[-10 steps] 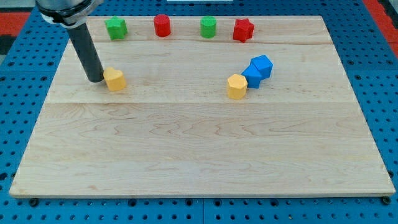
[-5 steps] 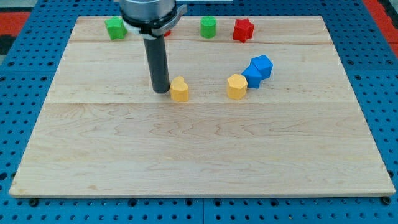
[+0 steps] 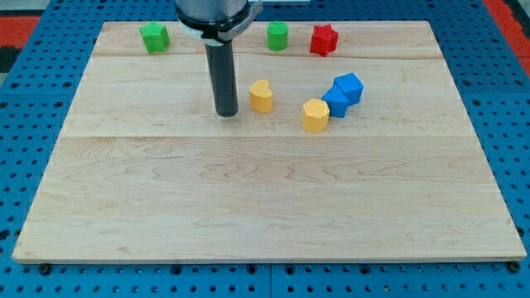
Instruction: Move the heart into the triangle
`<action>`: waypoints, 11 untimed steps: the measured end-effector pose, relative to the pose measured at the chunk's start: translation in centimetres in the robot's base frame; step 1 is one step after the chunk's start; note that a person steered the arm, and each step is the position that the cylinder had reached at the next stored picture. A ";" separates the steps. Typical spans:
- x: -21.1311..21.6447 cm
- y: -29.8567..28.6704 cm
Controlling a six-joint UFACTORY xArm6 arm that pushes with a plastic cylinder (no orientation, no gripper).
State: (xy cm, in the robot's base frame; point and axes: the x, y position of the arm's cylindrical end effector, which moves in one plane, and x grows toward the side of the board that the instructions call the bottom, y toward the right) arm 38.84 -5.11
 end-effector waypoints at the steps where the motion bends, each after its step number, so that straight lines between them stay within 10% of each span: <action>1: -1.6 2.8; 6: -2.2 9.4; 9: -0.2 -25.2; 11: -5.9 -25.0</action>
